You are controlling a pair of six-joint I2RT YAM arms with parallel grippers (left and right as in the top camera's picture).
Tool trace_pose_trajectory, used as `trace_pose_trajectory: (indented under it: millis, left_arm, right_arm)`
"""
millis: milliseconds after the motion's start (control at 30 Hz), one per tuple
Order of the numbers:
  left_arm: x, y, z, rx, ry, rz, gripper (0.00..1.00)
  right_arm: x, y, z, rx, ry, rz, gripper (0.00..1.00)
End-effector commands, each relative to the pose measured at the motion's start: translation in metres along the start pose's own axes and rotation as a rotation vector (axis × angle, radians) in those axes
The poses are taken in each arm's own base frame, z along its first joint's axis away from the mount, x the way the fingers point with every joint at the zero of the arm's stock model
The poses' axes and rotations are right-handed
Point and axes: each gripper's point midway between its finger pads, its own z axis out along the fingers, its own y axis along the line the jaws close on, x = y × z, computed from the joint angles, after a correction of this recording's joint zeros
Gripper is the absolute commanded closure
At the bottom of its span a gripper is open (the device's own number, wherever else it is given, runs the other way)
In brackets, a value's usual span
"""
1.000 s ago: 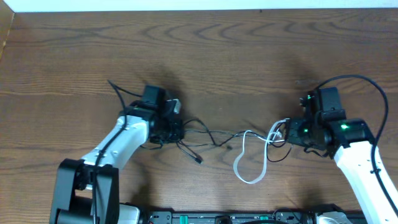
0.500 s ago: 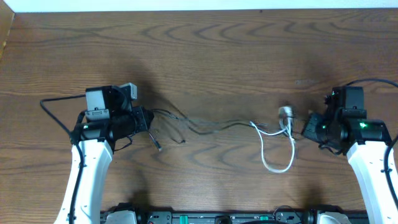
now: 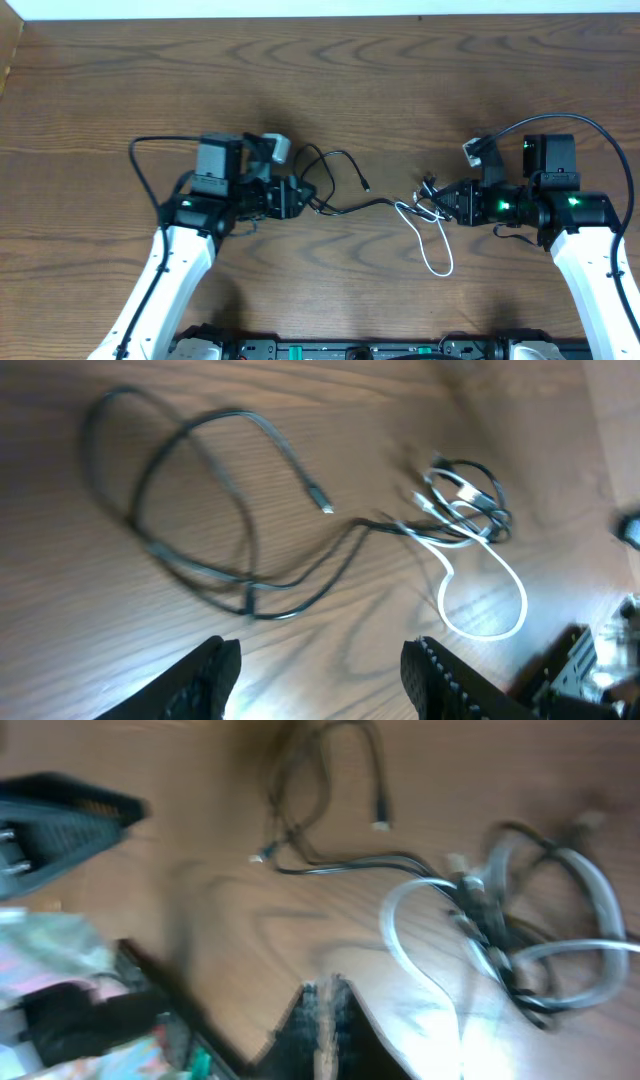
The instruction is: Untangle cables
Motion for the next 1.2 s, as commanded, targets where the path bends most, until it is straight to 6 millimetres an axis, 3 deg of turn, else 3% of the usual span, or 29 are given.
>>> trace_pose_trajectory:
  millis: [0, 67, 167, 200, 433, 500, 533, 567, 667, 767, 833, 1167]
  left_arm:
    - [0.008, -0.018, 0.013, 0.046, 0.04, 0.05, 0.42]
    - [0.017, -0.024, 0.023, 0.056, 0.079, 0.068, 0.4]
    - [0.025, -0.028, 0.034, 0.068, 0.118, 0.08, 0.35]
    - [0.028, -0.03, 0.041, 0.074, 0.137, 0.088, 0.3]
    - [0.032, -0.03, 0.047, 0.076, 0.155, 0.088, 0.29]
    - [0.032, -0.03, 0.047, 0.076, 0.156, 0.087, 0.29]
    - [0.032, -0.03, 0.047, 0.076, 0.156, 0.087, 0.29]
    - [0.032, -0.03, 0.047, 0.076, 0.156, 0.087, 0.29]
    - [0.033, -0.03, 0.047, 0.075, 0.159, 0.082, 0.3]
    - [0.034, -0.032, 0.046, 0.085, 0.165, 0.067, 0.3]
    - [0.035, -0.037, 0.046, 0.115, 0.17, 0.063, 0.3]
    - [0.039, -0.048, 0.046, 0.167, 0.187, 0.071, 0.31]
  right_arm:
    - [-0.004, -0.059, -0.013, 0.366, -0.041, 0.106, 0.81]
    - [0.001, -0.074, -0.014, 0.438, -0.029, 0.127, 0.75]
    - [0.005, -0.07, -0.004, 0.399, 0.014, 0.107, 0.73]
    - [0.008, -0.072, 0.003, 0.395, 0.043, 0.11, 0.71]
    - [0.032, -0.068, 0.047, 0.318, 0.223, 0.087, 0.62]
    - [0.038, -0.071, 0.06, 0.315, 0.265, 0.085, 0.75]
    - [0.04, -0.072, 0.067, 0.313, 0.283, 0.083, 0.98]
    - [0.042, -0.072, 0.071, 0.304, 0.296, 0.086, 0.99]
    - [0.046, -0.045, 0.087, 0.146, 0.325, 0.091, 0.99]
    - [0.039, 0.024, 0.09, -0.252, 0.301, -0.043, 0.99]
    - [0.033, 0.041, 0.088, -0.349, 0.276, -0.07, 0.99]
    - [0.022, 0.064, 0.082, -0.49, 0.235, -0.102, 0.99]
